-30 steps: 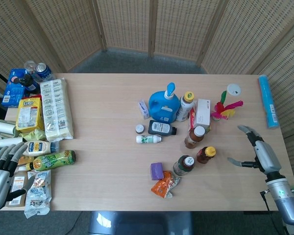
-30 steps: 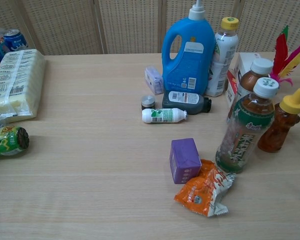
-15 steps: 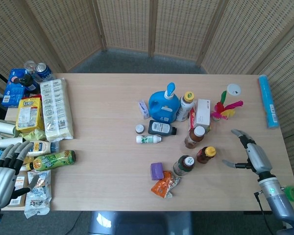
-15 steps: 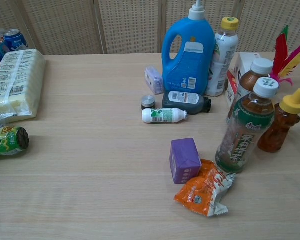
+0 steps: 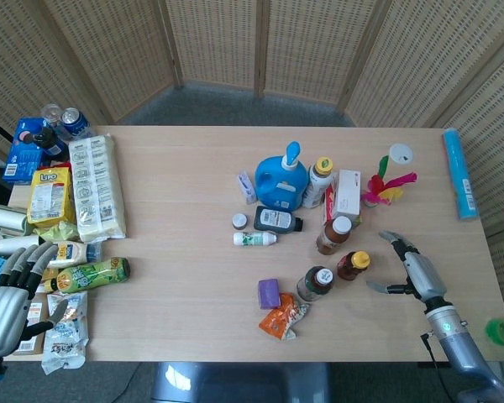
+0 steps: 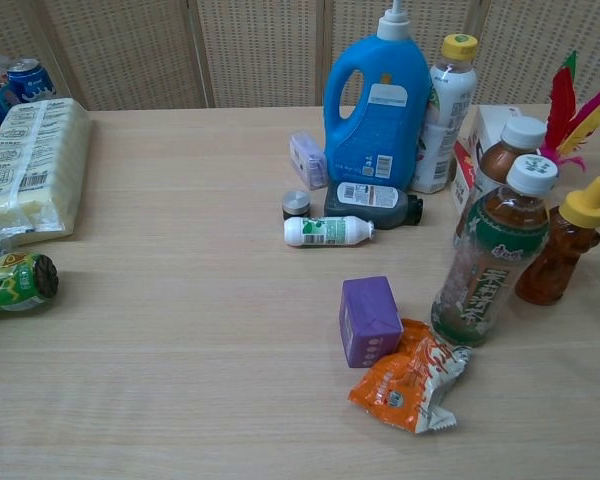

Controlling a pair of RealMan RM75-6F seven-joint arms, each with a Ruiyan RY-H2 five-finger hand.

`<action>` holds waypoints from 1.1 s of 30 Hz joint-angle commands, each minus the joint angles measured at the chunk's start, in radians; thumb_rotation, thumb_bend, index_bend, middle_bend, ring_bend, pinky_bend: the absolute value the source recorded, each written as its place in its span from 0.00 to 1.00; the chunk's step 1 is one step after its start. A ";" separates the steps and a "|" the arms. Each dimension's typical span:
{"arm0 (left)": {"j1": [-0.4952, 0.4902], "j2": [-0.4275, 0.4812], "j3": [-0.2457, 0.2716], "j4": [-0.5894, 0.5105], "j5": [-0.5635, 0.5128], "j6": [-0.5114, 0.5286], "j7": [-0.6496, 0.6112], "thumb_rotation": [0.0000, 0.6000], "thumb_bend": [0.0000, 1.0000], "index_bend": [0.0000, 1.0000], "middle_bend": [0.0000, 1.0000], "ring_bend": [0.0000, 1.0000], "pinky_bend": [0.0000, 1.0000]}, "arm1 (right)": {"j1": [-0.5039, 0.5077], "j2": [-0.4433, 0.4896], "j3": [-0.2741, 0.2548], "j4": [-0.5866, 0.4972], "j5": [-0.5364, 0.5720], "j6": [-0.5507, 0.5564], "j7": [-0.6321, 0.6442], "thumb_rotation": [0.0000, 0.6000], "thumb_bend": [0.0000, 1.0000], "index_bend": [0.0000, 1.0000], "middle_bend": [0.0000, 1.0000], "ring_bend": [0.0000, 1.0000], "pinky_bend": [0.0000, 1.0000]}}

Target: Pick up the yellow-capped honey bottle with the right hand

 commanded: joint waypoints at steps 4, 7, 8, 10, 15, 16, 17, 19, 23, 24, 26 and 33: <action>0.004 0.003 0.000 0.006 -0.005 0.005 -0.006 1.00 0.38 0.00 0.00 0.00 0.00 | 0.022 -0.038 -0.003 0.024 0.001 -0.034 0.007 0.76 0.10 0.00 0.09 0.00 0.00; 0.007 0.007 0.001 0.010 -0.008 0.010 -0.012 1.00 0.38 0.00 0.00 0.00 0.00 | 0.034 -0.055 -0.003 0.034 0.000 -0.050 0.006 0.75 0.10 0.00 0.09 0.00 0.00; 0.009 0.008 0.001 0.011 -0.009 0.011 -0.014 1.00 0.38 0.00 0.00 0.00 0.00 | 0.040 -0.062 -0.002 0.038 0.001 -0.057 0.006 0.76 0.10 0.00 0.09 0.00 0.00; 0.011 0.009 0.002 0.014 -0.011 0.013 -0.017 1.00 0.38 0.00 0.00 0.00 0.00 | 0.047 -0.070 0.000 0.043 0.003 -0.067 0.007 0.75 0.10 0.00 0.09 0.00 0.00; 0.016 0.009 0.004 0.022 -0.016 0.017 -0.024 1.00 0.38 0.00 0.00 0.00 0.00 | 0.067 -0.088 0.005 0.060 0.015 -0.099 0.013 0.76 0.10 0.00 0.10 0.00 0.00; 0.017 0.010 0.004 0.023 -0.018 0.018 -0.025 1.00 0.38 0.00 0.00 0.00 0.00 | 0.070 -0.091 0.007 0.064 0.018 -0.104 0.016 0.76 0.11 0.00 0.11 0.00 0.00; 0.018 0.010 0.004 0.024 -0.019 0.019 -0.026 1.00 0.38 0.00 0.00 0.00 0.00 | 0.072 -0.095 0.010 0.070 0.024 -0.109 0.019 0.77 0.10 0.00 0.13 0.00 0.00; 0.020 0.010 0.004 0.025 -0.021 0.020 -0.027 1.00 0.38 0.00 0.00 0.00 0.00 | 0.075 -0.104 0.015 0.080 0.033 -0.115 0.025 0.83 0.10 0.02 0.18 0.00 0.00; 0.023 0.011 0.005 0.027 -0.027 0.021 -0.027 1.00 0.38 0.00 0.00 0.00 0.00 | 0.082 -0.122 0.024 0.102 0.047 -0.130 0.054 0.94 0.10 0.19 0.37 0.05 0.09; 0.023 0.011 0.004 0.027 -0.028 0.021 -0.026 1.00 0.38 0.00 0.00 0.00 0.00 | 0.083 -0.127 0.026 0.109 0.050 -0.130 0.061 0.96 0.10 0.24 0.42 0.09 0.16; 0.024 0.011 0.004 0.026 -0.031 0.021 -0.024 1.00 0.38 0.00 0.00 0.00 0.00 | 0.085 -0.143 0.032 0.130 0.057 -0.132 0.073 0.99 0.10 0.32 0.52 0.20 0.26; 0.025 0.014 0.001 0.022 -0.037 0.021 -0.018 1.00 0.38 0.00 0.00 0.00 0.00 | 0.090 -0.176 0.047 0.186 0.071 -0.135 0.103 1.00 0.10 0.49 0.73 0.43 0.45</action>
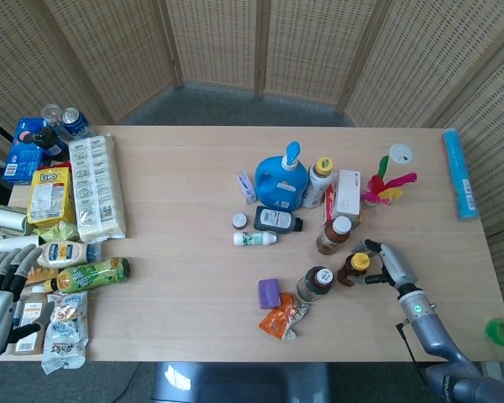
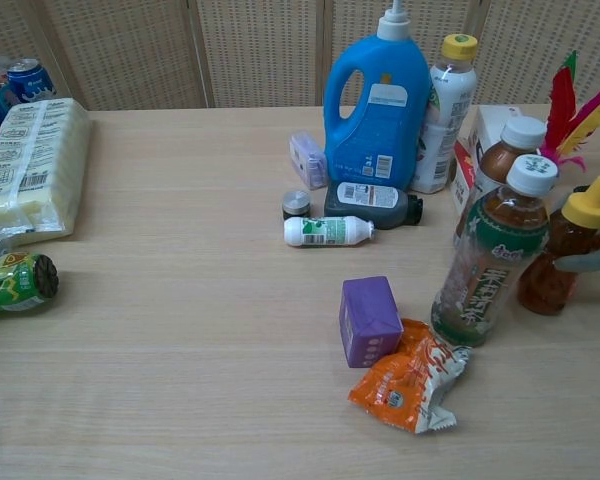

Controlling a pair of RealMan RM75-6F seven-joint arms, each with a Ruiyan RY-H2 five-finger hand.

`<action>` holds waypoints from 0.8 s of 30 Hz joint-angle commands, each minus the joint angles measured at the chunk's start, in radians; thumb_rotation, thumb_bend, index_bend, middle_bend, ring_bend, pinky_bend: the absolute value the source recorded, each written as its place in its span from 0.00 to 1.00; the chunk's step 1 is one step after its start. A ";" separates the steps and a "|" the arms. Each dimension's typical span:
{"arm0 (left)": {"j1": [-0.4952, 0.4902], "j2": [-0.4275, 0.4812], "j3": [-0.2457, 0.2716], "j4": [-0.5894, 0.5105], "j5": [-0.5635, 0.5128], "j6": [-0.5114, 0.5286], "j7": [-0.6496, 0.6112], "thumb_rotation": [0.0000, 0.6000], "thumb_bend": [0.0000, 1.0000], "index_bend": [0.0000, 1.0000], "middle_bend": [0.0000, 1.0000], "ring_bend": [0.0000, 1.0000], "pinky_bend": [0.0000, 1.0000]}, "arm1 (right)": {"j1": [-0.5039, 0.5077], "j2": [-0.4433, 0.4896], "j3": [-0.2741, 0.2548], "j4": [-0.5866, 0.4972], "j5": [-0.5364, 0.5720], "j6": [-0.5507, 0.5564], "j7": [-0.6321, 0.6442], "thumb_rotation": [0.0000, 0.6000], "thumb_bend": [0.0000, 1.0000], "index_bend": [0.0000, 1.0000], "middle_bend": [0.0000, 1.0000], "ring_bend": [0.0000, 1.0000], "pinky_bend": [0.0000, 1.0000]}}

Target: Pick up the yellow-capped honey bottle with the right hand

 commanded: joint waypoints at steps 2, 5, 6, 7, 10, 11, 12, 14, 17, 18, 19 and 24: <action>0.000 0.000 -0.001 -0.002 -0.003 -0.002 0.004 1.00 0.38 0.00 0.00 0.00 0.00 | 0.004 -0.015 0.010 0.026 0.009 -0.002 0.011 1.00 0.10 0.55 0.77 0.47 0.49; 0.000 -0.001 -0.002 -0.001 -0.006 -0.003 0.004 1.00 0.38 0.00 0.00 0.00 0.00 | 0.006 -0.023 0.015 0.044 0.016 -0.006 0.022 1.00 0.10 0.63 0.86 0.56 0.55; 0.000 -0.002 -0.002 0.000 -0.007 -0.004 0.004 1.00 0.38 0.00 0.00 0.00 0.00 | 0.006 -0.025 0.017 0.050 0.018 -0.007 0.026 1.00 0.10 0.65 0.88 0.58 0.57; 0.000 -0.002 -0.002 0.001 -0.009 -0.006 0.004 1.00 0.38 0.00 0.00 0.00 0.00 | 0.007 -0.027 0.020 0.059 0.022 -0.010 0.031 1.00 0.10 0.65 0.89 0.60 0.58; 0.001 -0.002 -0.002 0.003 -0.013 -0.007 0.003 1.00 0.38 0.00 0.00 0.00 0.00 | 0.009 -0.026 0.028 0.076 0.029 -0.015 0.044 1.00 0.10 0.69 0.95 0.66 0.62; 0.001 -0.003 -0.003 0.004 -0.013 -0.007 0.002 1.00 0.38 0.00 0.00 0.00 0.00 | 0.009 -0.024 0.031 0.078 0.030 -0.015 0.049 1.00 0.11 0.70 0.97 0.68 0.63; 0.001 -0.003 -0.003 0.005 -0.014 -0.007 0.001 1.00 0.38 0.00 0.00 0.00 0.00 | 0.009 -0.023 0.034 0.080 0.032 -0.014 0.054 1.00 0.11 0.71 0.99 0.70 0.65; 0.000 -0.005 -0.004 0.007 -0.015 -0.008 0.000 1.00 0.38 0.00 0.00 0.00 0.00 | 0.008 -0.017 0.042 0.083 0.039 -0.012 0.066 1.00 0.11 0.72 1.00 0.72 0.66; -0.002 -0.008 -0.003 0.009 -0.018 -0.014 -0.001 1.00 0.38 0.00 0.00 0.00 0.00 | 0.007 -0.005 0.051 0.089 0.045 -0.010 0.074 1.00 0.11 0.74 1.00 0.73 0.69; -0.002 -0.009 -0.004 0.010 -0.018 -0.015 -0.001 1.00 0.38 0.00 0.00 0.00 0.00 | 0.006 0.001 0.053 0.088 0.046 -0.008 0.074 1.00 0.11 0.74 1.00 0.73 0.69; -0.003 -0.010 -0.004 0.010 -0.018 -0.015 -0.001 1.00 0.38 0.00 0.00 0.00 0.00 | 0.004 0.007 0.055 0.086 0.047 -0.005 0.074 1.00 0.11 0.74 1.00 0.74 0.69; -0.008 -0.015 -0.007 0.014 -0.017 -0.022 -0.003 1.00 0.38 0.00 0.00 0.00 0.00 | -0.009 0.048 0.070 0.054 0.056 0.019 0.069 1.00 0.11 0.74 1.00 0.74 0.70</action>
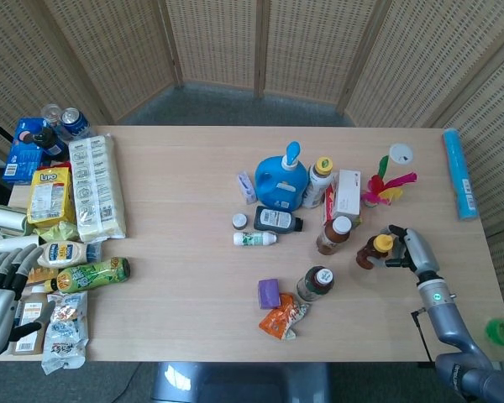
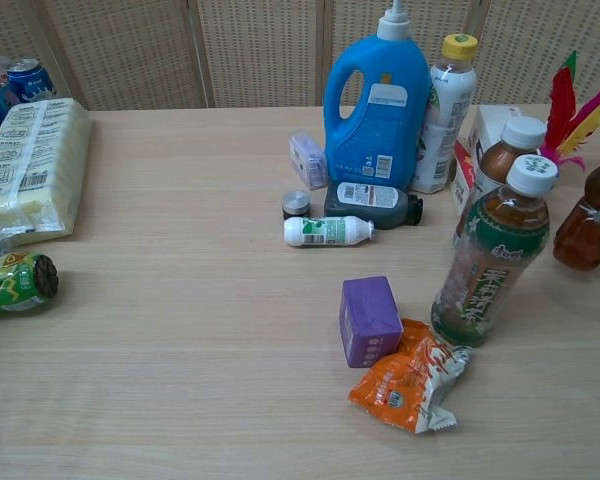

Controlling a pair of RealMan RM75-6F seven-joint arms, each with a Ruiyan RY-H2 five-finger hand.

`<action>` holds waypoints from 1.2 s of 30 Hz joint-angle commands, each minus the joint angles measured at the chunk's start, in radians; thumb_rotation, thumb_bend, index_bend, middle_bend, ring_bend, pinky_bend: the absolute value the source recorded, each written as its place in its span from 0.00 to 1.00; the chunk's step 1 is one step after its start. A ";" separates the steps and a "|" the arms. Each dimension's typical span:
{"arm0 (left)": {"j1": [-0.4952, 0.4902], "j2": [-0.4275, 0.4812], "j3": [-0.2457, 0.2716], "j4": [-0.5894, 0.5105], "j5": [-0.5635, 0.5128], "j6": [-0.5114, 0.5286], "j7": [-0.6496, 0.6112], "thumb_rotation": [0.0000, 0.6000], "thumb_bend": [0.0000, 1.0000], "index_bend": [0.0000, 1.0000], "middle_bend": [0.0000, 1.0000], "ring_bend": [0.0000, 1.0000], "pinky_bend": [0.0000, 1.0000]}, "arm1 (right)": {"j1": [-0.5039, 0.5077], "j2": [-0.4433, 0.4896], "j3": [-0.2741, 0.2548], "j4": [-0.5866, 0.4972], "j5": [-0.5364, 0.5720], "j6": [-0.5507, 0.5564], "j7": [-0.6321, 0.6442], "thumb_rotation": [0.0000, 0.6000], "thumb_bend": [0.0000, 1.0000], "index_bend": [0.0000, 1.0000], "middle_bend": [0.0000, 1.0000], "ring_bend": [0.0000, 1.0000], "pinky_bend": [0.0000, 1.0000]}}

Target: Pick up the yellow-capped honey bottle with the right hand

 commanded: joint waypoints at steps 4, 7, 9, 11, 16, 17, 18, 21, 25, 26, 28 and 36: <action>-0.006 -0.004 -0.001 0.000 0.006 -0.006 0.001 1.00 0.38 0.00 0.00 0.00 0.00 | -0.011 0.064 0.021 -0.059 0.001 0.037 -0.015 1.00 0.11 0.74 1.00 0.74 0.70; -0.006 -0.004 -0.001 -0.002 0.014 -0.003 0.002 1.00 0.38 0.00 0.00 0.00 0.00 | -0.012 0.110 0.039 -0.101 0.000 0.062 -0.034 1.00 0.11 0.74 1.00 0.74 0.70; -0.005 -0.004 0.000 -0.002 0.016 0.001 -0.001 1.00 0.38 0.00 0.00 0.00 0.00 | -0.013 0.144 0.055 -0.134 0.005 0.079 -0.054 1.00 0.11 0.74 1.00 0.74 0.70; -0.004 -0.004 0.000 0.001 0.017 0.003 -0.006 1.00 0.38 0.00 0.00 0.00 0.00 | -0.013 0.180 0.073 -0.178 0.014 0.091 -0.065 1.00 0.11 0.74 1.00 0.74 0.70; -0.002 -0.009 0.005 0.009 0.027 0.008 -0.019 1.00 0.38 0.00 0.00 0.00 0.00 | -0.011 0.262 0.118 -0.279 0.035 0.110 -0.081 1.00 0.11 0.75 1.00 0.75 0.70; -0.001 -0.008 0.006 0.010 0.032 0.011 -0.024 1.00 0.38 0.00 0.00 0.00 0.00 | -0.010 0.281 0.130 -0.303 0.042 0.115 -0.086 1.00 0.11 0.75 1.00 0.75 0.70; 0.000 -0.006 0.007 0.010 0.036 0.015 -0.027 1.00 0.38 0.00 0.00 0.00 0.00 | -0.009 0.294 0.140 -0.323 0.048 0.119 -0.090 1.00 0.11 0.75 1.00 0.75 0.70; 0.008 0.002 0.008 0.012 0.047 0.035 -0.039 1.00 0.38 0.00 0.00 0.00 0.00 | -0.008 0.340 0.169 -0.391 0.060 0.131 -0.095 1.00 0.11 0.75 1.00 0.75 0.70; 0.018 0.014 0.014 0.021 0.056 0.051 -0.055 1.00 0.38 0.00 0.00 0.00 0.00 | -0.005 0.396 0.197 -0.469 0.068 0.138 -0.102 1.00 0.11 0.75 1.00 0.75 0.70; 0.021 0.015 0.016 0.026 0.057 0.055 -0.061 1.00 0.38 0.00 0.00 0.00 0.00 | -0.003 0.411 0.203 -0.489 0.071 0.139 -0.110 1.00 0.10 0.75 1.00 0.75 0.70; 0.026 0.015 0.019 0.034 0.056 0.061 -0.072 1.00 0.38 0.00 0.00 0.00 0.00 | -0.002 0.429 0.211 -0.518 0.077 0.141 -0.123 1.00 0.10 0.75 1.00 0.75 0.70; 0.037 -0.001 0.024 0.072 0.049 0.067 -0.112 1.00 0.38 0.00 0.00 0.00 0.00 | 0.010 0.470 0.226 -0.605 0.100 0.133 -0.169 1.00 0.10 0.75 1.00 0.75 0.70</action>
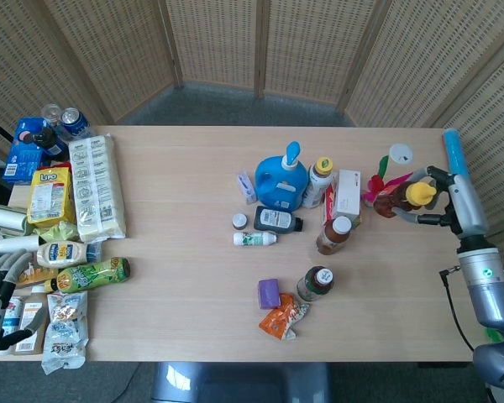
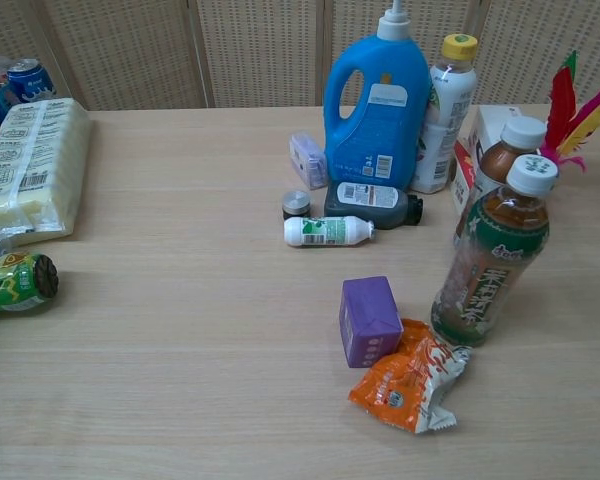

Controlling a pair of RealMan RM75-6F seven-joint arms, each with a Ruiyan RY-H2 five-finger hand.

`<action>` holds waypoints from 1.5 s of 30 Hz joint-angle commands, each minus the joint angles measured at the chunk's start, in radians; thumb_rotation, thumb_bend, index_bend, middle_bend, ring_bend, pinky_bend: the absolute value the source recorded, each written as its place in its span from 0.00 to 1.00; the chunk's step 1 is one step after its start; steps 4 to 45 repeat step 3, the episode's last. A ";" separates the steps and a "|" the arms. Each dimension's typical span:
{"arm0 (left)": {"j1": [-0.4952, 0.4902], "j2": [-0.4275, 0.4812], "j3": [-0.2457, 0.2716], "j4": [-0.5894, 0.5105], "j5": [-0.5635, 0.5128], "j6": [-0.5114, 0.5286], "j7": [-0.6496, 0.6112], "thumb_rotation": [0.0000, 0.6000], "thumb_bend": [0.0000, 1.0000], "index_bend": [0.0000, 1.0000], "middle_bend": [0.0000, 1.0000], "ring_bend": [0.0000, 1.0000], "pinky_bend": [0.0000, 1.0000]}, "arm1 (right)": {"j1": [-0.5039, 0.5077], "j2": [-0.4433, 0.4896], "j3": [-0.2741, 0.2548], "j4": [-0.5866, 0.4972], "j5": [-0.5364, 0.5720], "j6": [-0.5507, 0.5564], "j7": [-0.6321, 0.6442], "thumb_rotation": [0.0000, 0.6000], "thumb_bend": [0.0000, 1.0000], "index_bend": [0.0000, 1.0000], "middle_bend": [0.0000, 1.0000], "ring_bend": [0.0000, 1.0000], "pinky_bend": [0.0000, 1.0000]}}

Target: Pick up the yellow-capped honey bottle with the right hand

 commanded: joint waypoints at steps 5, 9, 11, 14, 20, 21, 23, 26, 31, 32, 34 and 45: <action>0.001 -0.010 -0.002 0.014 -0.003 0.000 -0.014 1.00 0.38 0.00 0.00 0.00 0.00 | 0.007 0.018 0.005 -0.033 0.010 -0.003 -0.027 1.00 0.10 0.75 1.00 0.75 0.70; 0.001 -0.010 -0.002 0.014 -0.003 0.000 -0.014 1.00 0.38 0.00 0.00 0.00 0.00 | 0.007 0.018 0.005 -0.033 0.010 -0.003 -0.027 1.00 0.10 0.75 1.00 0.75 0.70; 0.001 -0.010 -0.002 0.014 -0.003 0.000 -0.014 1.00 0.38 0.00 0.00 0.00 0.00 | 0.007 0.018 0.005 -0.033 0.010 -0.003 -0.027 1.00 0.10 0.75 1.00 0.75 0.70; 0.001 -0.010 -0.002 0.014 -0.003 0.000 -0.014 1.00 0.38 0.00 0.00 0.00 0.00 | 0.007 0.018 0.005 -0.033 0.010 -0.003 -0.027 1.00 0.10 0.75 1.00 0.75 0.70; 0.001 -0.010 -0.002 0.014 -0.003 0.000 -0.014 1.00 0.38 0.00 0.00 0.00 0.00 | 0.007 0.018 0.005 -0.033 0.010 -0.003 -0.027 1.00 0.10 0.75 1.00 0.75 0.70; 0.001 -0.010 -0.002 0.014 -0.003 0.000 -0.014 1.00 0.38 0.00 0.00 0.00 0.00 | 0.007 0.018 0.005 -0.033 0.010 -0.003 -0.027 1.00 0.10 0.75 1.00 0.75 0.70; 0.001 -0.010 -0.002 0.014 -0.003 0.000 -0.014 1.00 0.38 0.00 0.00 0.00 0.00 | 0.007 0.018 0.005 -0.033 0.010 -0.003 -0.027 1.00 0.10 0.75 1.00 0.75 0.70; 0.001 -0.010 -0.002 0.014 -0.003 0.000 -0.014 1.00 0.38 0.00 0.00 0.00 0.00 | 0.007 0.018 0.005 -0.033 0.010 -0.003 -0.027 1.00 0.10 0.75 1.00 0.75 0.70; 0.001 -0.010 -0.002 0.014 -0.003 0.000 -0.014 1.00 0.38 0.00 0.00 0.00 0.00 | 0.007 0.018 0.005 -0.033 0.010 -0.003 -0.027 1.00 0.10 0.75 1.00 0.75 0.70; 0.001 -0.010 -0.002 0.014 -0.003 0.000 -0.014 1.00 0.38 0.00 0.00 0.00 0.00 | 0.007 0.018 0.005 -0.033 0.010 -0.003 -0.027 1.00 0.10 0.75 1.00 0.75 0.70; 0.001 -0.010 -0.002 0.014 -0.003 0.000 -0.014 1.00 0.38 0.00 0.00 0.00 0.00 | 0.007 0.018 0.005 -0.033 0.010 -0.003 -0.027 1.00 0.10 0.75 1.00 0.75 0.70; 0.001 -0.010 -0.002 0.014 -0.003 0.000 -0.014 1.00 0.38 0.00 0.00 0.00 0.00 | 0.007 0.018 0.005 -0.033 0.010 -0.003 -0.027 1.00 0.10 0.75 1.00 0.75 0.70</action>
